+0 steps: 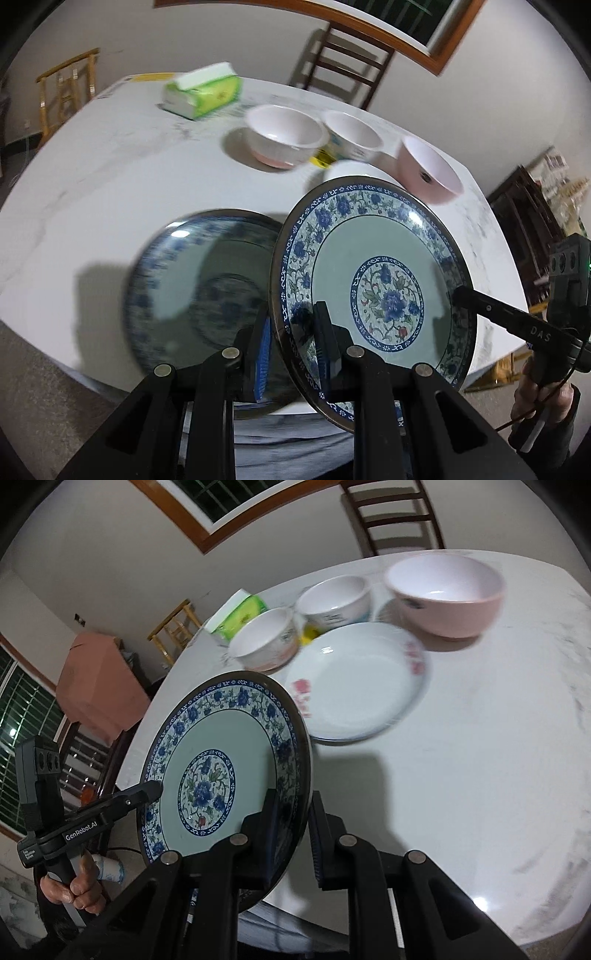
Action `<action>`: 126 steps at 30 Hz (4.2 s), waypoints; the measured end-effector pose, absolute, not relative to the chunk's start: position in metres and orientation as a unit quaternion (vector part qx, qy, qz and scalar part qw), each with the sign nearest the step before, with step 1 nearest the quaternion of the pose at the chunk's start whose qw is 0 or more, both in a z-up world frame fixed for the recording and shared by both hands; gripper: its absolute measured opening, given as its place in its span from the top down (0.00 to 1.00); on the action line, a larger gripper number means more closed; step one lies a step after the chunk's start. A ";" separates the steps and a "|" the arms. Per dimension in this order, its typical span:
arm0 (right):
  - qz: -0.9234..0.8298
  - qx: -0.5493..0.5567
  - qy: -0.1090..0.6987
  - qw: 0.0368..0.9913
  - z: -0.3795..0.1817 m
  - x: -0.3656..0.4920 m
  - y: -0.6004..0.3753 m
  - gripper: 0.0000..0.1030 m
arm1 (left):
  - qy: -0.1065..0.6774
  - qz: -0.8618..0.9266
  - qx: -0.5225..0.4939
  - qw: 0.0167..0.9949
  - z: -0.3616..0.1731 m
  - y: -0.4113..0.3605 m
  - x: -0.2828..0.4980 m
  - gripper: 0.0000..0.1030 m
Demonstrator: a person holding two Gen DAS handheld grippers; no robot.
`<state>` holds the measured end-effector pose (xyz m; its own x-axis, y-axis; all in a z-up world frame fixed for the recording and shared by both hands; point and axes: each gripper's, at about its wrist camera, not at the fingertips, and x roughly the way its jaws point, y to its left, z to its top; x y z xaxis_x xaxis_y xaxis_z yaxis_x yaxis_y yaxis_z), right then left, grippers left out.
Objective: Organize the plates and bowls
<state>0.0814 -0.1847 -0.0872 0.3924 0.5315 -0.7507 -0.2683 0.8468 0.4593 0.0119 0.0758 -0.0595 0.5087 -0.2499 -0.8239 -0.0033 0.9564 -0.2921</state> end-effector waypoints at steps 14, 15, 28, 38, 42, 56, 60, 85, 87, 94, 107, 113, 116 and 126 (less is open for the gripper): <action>0.260 0.119 0.539 0.792 -0.122 0.109 -0.094 0.85 | 0.506 -0.007 -0.163 0.847 -0.088 0.164 0.014 0.82; 0.259 0.119 0.542 0.791 -0.124 0.109 -0.092 0.85 | 0.508 -0.005 -0.167 0.845 -0.091 0.167 0.015 0.82; 0.243 0.090 0.556 0.789 -0.135 0.111 -0.074 0.82 | 0.525 -0.010 -0.178 0.832 -0.114 0.178 0.023 0.81; 0.236 0.076 0.567 0.785 -0.134 0.114 -0.068 0.81 | 0.526 -0.005 -0.162 0.835 -0.114 0.178 0.025 0.80; 0.234 0.047 0.566 0.789 -0.132 0.112 -0.057 0.79 | 0.517 0.003 -0.145 0.843 -0.109 0.176 0.024 0.78; 0.239 -0.004 0.566 0.789 -0.131 0.104 -0.040 0.72 | 0.506 0.004 -0.137 0.852 -0.100 0.164 0.021 0.60; 0.233 -0.015 0.565 0.791 -0.129 0.102 -0.039 0.72 | 0.493 0.013 -0.125 0.861 -0.093 0.159 0.018 0.57; 0.120 -0.073 0.432 0.891 -0.096 0.085 -0.097 0.70 | 0.449 0.032 -0.083 0.889 -0.075 0.083 0.025 0.40; 0.111 -0.072 0.426 0.895 -0.095 0.085 -0.103 0.70 | 0.448 0.027 -0.079 0.890 -0.073 0.071 0.027 0.39; 0.093 -0.059 0.413 0.904 -0.095 0.078 -0.131 0.70 | 0.442 0.019 -0.059 0.895 -0.070 0.038 0.028 0.34; 0.078 -0.027 0.390 0.917 -0.098 0.079 -0.173 0.70 | 0.432 0.025 -0.048 0.900 -0.075 0.005 0.036 0.31; 0.083 -0.014 0.386 0.919 -0.102 0.085 -0.185 0.70 | 0.428 0.029 -0.049 0.902 -0.078 0.000 0.047 0.30; 0.090 0.000 0.395 0.914 -0.105 0.093 -0.192 0.70 | 0.431 0.027 -0.055 0.900 -0.080 0.000 0.054 0.30; 0.124 0.049 0.433 0.891 -0.114 0.133 -0.213 0.70 | 0.457 -0.004 -0.085 0.886 -0.084 0.001 0.093 0.30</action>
<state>0.1334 -0.2128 -0.1135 0.5938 0.2637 -0.7602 -0.1790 0.9644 0.1947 0.0933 0.0012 -0.0842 0.5828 -0.0851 -0.8082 -0.0698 0.9856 -0.1542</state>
